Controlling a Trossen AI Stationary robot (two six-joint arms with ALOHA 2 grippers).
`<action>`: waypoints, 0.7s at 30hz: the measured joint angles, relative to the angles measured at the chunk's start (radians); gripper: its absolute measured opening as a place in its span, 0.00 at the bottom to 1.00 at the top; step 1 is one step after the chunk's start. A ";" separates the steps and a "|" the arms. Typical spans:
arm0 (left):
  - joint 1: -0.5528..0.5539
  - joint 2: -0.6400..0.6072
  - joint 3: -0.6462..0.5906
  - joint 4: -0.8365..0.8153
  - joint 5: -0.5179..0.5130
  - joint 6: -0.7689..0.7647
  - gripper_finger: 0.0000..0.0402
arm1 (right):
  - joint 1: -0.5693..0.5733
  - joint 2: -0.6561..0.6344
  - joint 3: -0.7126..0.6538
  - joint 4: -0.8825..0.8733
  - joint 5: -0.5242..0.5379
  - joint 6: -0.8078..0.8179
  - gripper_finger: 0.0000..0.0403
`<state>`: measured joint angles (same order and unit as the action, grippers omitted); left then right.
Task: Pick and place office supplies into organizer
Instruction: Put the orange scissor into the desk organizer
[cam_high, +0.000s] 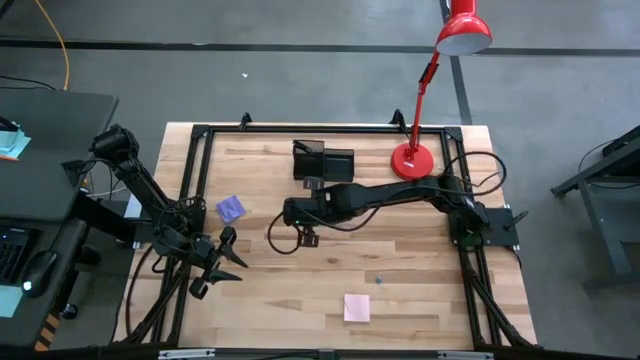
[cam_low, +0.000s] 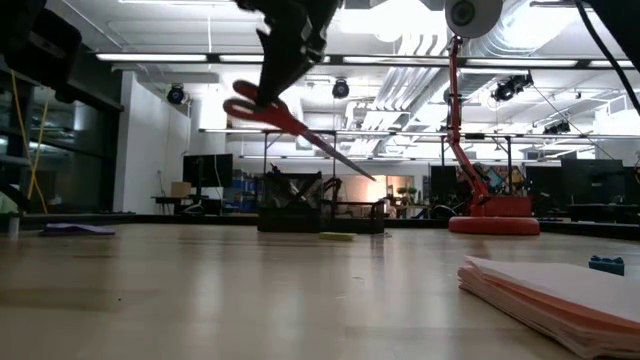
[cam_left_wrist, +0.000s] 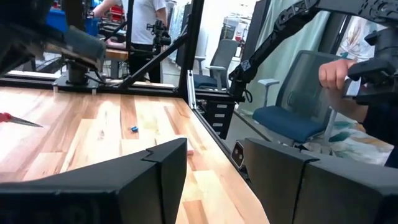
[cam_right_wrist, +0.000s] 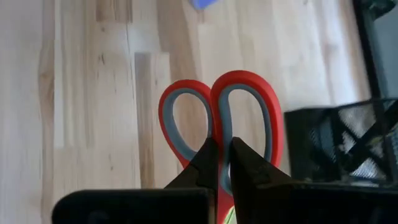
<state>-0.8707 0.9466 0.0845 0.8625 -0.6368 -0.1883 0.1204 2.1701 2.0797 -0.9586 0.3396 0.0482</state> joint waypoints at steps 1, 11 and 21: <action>0.000 0.000 0.000 0.001 -0.003 0.000 0.37 | 0.000 -0.004 0.000 0.008 0.004 -0.004 0.00; 0.000 0.000 0.000 -0.005 -0.007 0.023 0.37 | -0.033 -0.005 0.000 0.135 0.038 -0.096 0.00; 0.000 0.000 0.000 -0.049 -0.003 0.000 0.37 | -0.086 -0.021 0.000 0.233 0.033 -0.170 0.00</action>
<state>-0.8707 0.9466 0.0845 0.8130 -0.6403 -0.1886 0.0342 2.1495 2.0800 -0.7256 0.3724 -0.1215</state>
